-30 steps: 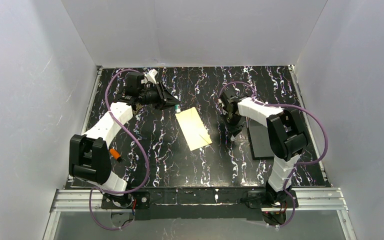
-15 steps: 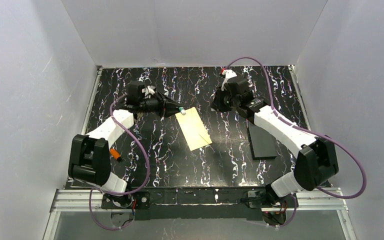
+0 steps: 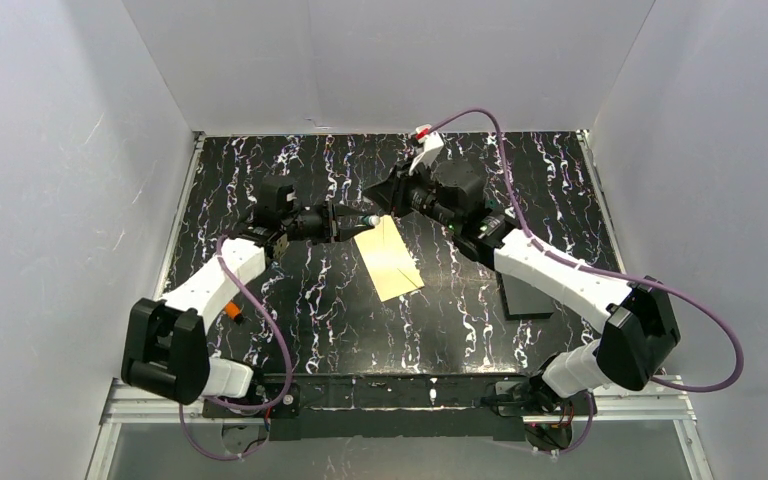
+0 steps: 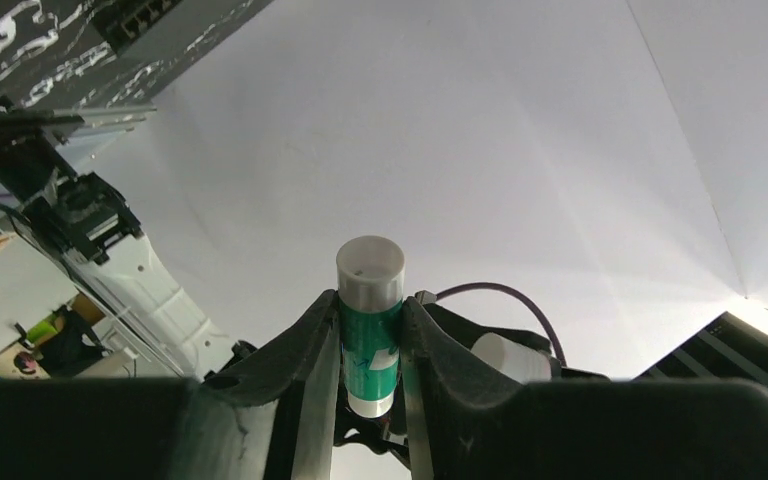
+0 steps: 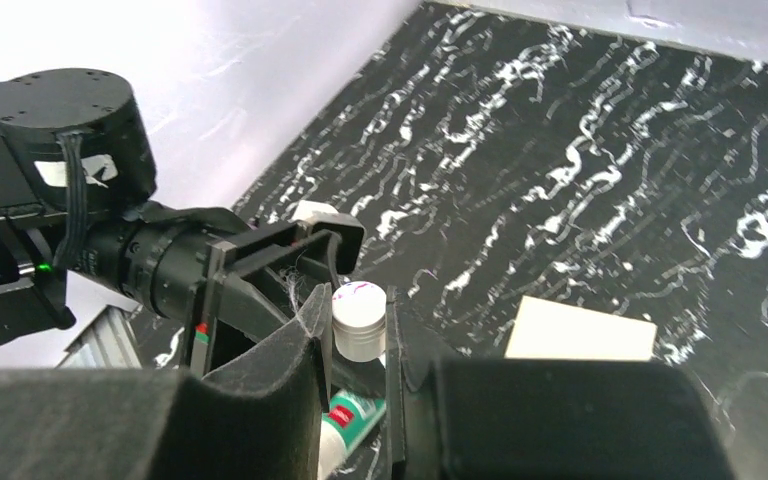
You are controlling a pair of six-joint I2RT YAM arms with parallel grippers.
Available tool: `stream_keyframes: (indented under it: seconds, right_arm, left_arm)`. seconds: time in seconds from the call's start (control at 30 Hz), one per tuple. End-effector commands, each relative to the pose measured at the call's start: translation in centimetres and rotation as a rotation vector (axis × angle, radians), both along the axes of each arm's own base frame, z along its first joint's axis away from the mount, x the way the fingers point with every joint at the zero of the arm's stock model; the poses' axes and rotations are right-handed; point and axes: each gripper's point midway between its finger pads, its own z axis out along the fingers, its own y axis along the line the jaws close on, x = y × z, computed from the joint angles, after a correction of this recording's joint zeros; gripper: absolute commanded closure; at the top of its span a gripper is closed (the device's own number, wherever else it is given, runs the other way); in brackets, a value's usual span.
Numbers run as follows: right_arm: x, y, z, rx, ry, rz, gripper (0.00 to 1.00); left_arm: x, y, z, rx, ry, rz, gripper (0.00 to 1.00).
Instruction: Place the letter into the envelope and seal it
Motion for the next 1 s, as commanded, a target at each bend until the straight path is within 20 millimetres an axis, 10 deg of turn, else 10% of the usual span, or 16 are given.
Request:
stream_keyframes:
  seconds: [0.0,0.4,0.97]
  right_arm:
    - [-1.0,1.0,4.1,0.121,-0.13,0.009,0.99]
    - [-0.8,-2.5,6.0,0.296,-0.115,-0.194,0.99]
    - [2.8,-2.7,7.4,0.421,-0.254,-0.379,0.99]
  left_arm:
    - [-1.1,0.4,2.4,-0.047,0.181,0.071,1.0]
    - [-0.2,1.1,0.7,-0.118,0.351,0.203,1.0]
    - [9.8,1.2,2.8,-0.157,0.415,0.458,1.0]
